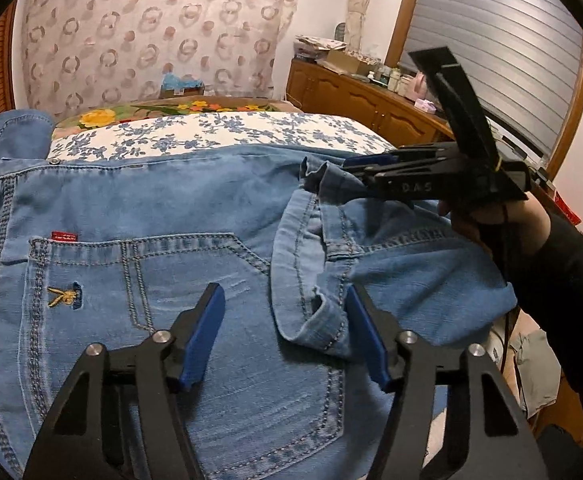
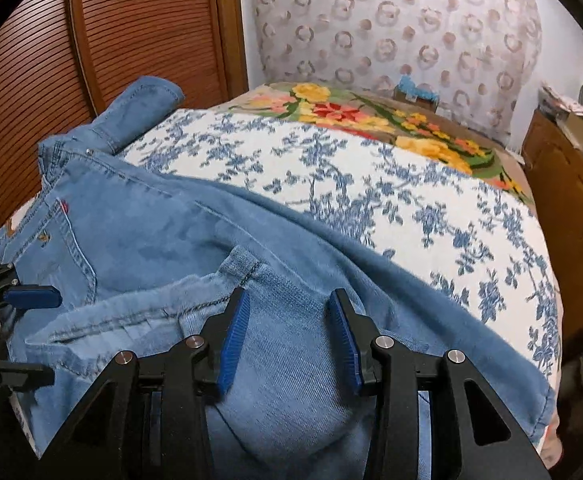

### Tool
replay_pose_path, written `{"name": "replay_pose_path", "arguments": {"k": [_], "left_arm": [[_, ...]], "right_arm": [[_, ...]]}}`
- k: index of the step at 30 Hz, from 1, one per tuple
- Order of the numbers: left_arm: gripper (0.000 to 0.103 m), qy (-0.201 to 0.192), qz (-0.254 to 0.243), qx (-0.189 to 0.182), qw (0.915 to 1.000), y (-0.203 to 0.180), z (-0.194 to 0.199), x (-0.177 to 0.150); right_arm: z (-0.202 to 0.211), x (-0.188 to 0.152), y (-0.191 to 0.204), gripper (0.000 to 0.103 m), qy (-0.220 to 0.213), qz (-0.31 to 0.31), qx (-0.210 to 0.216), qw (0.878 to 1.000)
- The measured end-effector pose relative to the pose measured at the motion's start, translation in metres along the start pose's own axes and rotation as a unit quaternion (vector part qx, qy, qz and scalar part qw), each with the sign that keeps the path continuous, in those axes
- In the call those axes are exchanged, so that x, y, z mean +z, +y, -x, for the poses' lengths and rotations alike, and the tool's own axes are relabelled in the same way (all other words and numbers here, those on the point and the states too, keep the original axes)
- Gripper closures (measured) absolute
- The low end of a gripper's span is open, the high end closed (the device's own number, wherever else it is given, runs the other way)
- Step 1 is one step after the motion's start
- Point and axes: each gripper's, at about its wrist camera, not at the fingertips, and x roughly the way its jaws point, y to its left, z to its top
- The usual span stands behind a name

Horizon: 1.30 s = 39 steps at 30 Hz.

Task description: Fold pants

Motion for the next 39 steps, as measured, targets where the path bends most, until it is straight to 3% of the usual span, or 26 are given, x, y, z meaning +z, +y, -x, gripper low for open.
{"name": "replay_pose_path", "arguments": {"k": [2,4,7,9,11,16,18,29,39], "left_arm": [[0.048,0.002,-0.004,-0.004,1.0,-0.003,0.0,0.0],[0.059,0.005,-0.006,-0.012,0.9999,-0.005,0.001,0.002],[0.066,0.006,-0.012,-0.018,0.9997,-0.01,0.001,0.002],[0.066,0.007,-0.016,-0.018,0.9997,-0.012,0.0,0.003],[0.068,0.01,-0.015,-0.02,0.9996,-0.012,-0.001,0.003],[0.089,0.009,-0.016,-0.038,0.9991,-0.015,0.0,0.003],[0.093,0.004,-0.018,-0.039,0.9991,-0.018,0.005,0.004],[0.095,-0.081,0.002,-0.047,0.9956,0.0,0.08,0.019],[0.095,-0.132,0.039,0.008,0.9904,0.054,0.148,0.002]], "right_arm": [[0.0,-0.002,-0.001,0.06,0.004,0.004,0.007,1.0],[0.0,-0.003,-0.005,0.06,0.007,0.005,0.012,1.0],[-0.001,-0.006,-0.005,0.061,0.005,0.001,0.019,1.0],[0.0,-0.007,-0.006,0.073,0.003,0.002,0.019,1.0],[0.003,-0.01,-0.009,0.094,-0.002,-0.003,0.011,1.0],[0.02,-0.013,-0.013,0.1,-0.032,-0.013,0.019,0.999],[0.029,-0.012,-0.009,0.101,-0.046,-0.008,0.011,0.999],[0.089,0.016,0.032,0.101,-0.131,0.037,0.013,0.991],[0.088,0.062,0.103,0.101,-0.165,0.091,0.059,0.98]]}}
